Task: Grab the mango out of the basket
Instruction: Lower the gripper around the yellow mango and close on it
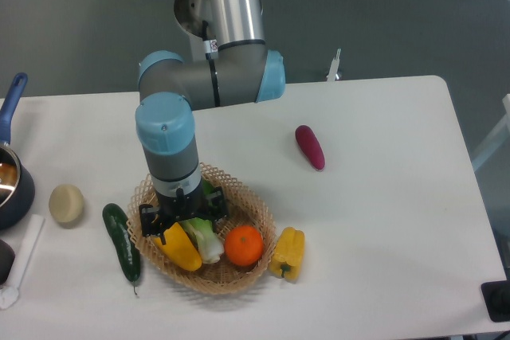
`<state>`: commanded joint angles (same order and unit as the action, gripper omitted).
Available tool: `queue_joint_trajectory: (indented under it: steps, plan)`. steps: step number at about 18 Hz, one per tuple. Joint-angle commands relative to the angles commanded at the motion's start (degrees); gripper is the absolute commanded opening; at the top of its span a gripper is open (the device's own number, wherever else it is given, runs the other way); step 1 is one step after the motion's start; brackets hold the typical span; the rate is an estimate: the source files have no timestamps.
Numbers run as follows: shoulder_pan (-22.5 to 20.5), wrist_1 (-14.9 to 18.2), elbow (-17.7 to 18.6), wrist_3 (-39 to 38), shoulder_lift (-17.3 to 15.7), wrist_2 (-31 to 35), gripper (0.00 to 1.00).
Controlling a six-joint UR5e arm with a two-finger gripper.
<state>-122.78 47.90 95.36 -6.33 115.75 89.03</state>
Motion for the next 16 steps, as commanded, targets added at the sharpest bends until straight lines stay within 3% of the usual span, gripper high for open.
queue_joint_trajectory:
  steps: [16]
  plan:
    - [1.3, 0.1, 0.0, -2.4, 1.7, 0.0, 1.00]
